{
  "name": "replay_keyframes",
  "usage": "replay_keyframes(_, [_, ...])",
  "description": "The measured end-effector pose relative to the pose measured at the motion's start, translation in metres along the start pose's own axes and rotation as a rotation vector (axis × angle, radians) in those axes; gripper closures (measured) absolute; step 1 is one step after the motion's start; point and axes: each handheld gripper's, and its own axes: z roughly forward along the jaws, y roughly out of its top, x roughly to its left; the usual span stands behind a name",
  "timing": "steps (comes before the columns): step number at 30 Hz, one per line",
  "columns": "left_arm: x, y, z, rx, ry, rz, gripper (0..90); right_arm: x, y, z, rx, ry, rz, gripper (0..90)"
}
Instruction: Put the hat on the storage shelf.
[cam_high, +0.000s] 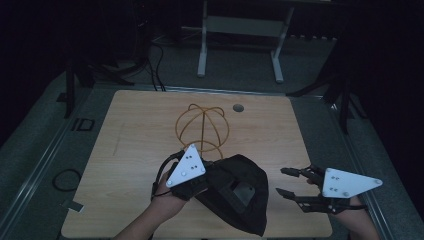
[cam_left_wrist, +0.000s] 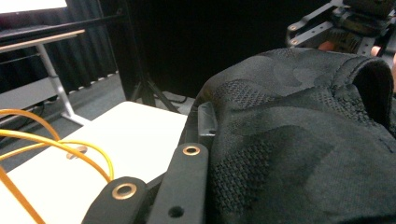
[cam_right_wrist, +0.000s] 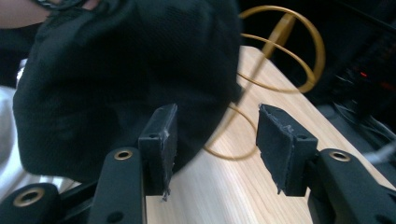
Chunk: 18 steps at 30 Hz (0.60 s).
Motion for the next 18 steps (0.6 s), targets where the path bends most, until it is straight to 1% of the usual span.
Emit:
replay_keyframes(1, [0.000,0.000,0.000,0.001,-0.007,0.005,89.3,0.001,0.002,0.005,0.005,0.017,-0.018,49.0])
replay_keyframes(2, [-0.001,0.000,0.000,0.000,-0.011,0.004,89.3,0.002,0.004,0.009,0.008,0.023,-0.040,49.1])
replay_keyframes(4, [-0.002,0.000,0.000,0.000,-0.022,0.014,89.3,0.003,0.008,0.017,0.019,0.027,-0.079,50.3])
replay_keyframes(5, [-0.002,0.001,-0.001,-0.002,-0.031,0.012,89.3,0.004,0.009,0.019,0.018,0.030,-0.091,50.5])
replay_keyframes(7, [-0.002,0.001,-0.001,0.000,-0.037,0.016,89.3,0.004,0.012,0.022,0.004,0.038,-0.115,50.7])
replay_keyframes(11, [-0.001,0.001,-0.001,-0.004,-0.070,0.003,89.3,0.009,0.020,0.023,-0.042,0.054,-0.177,50.7])
replay_keyframes(13, [-0.001,0.001,0.000,-0.010,-0.085,-0.013,89.3,0.011,0.023,0.025,-0.054,0.068,-0.186,50.6])
replay_keyframes(14, [-0.001,0.002,0.000,-0.011,-0.094,-0.012,89.3,0.011,0.024,0.026,-0.058,0.079,-0.186,50.4])
replay_keyframes(15, [-0.001,0.002,0.000,-0.013,-0.098,-0.014,89.3,0.011,0.025,0.028,-0.055,0.088,-0.181,48.0])
replay_keyframes(17, [-0.001,0.002,0.000,-0.015,-0.108,-0.015,89.3,0.012,0.026,0.031,-0.055,0.095,-0.169,46.8])
replay_keyframes(18, [0.000,0.002,0.000,-0.019,-0.113,-0.016,89.3,0.012,0.026,0.033,-0.053,0.093,-0.164,43.4])
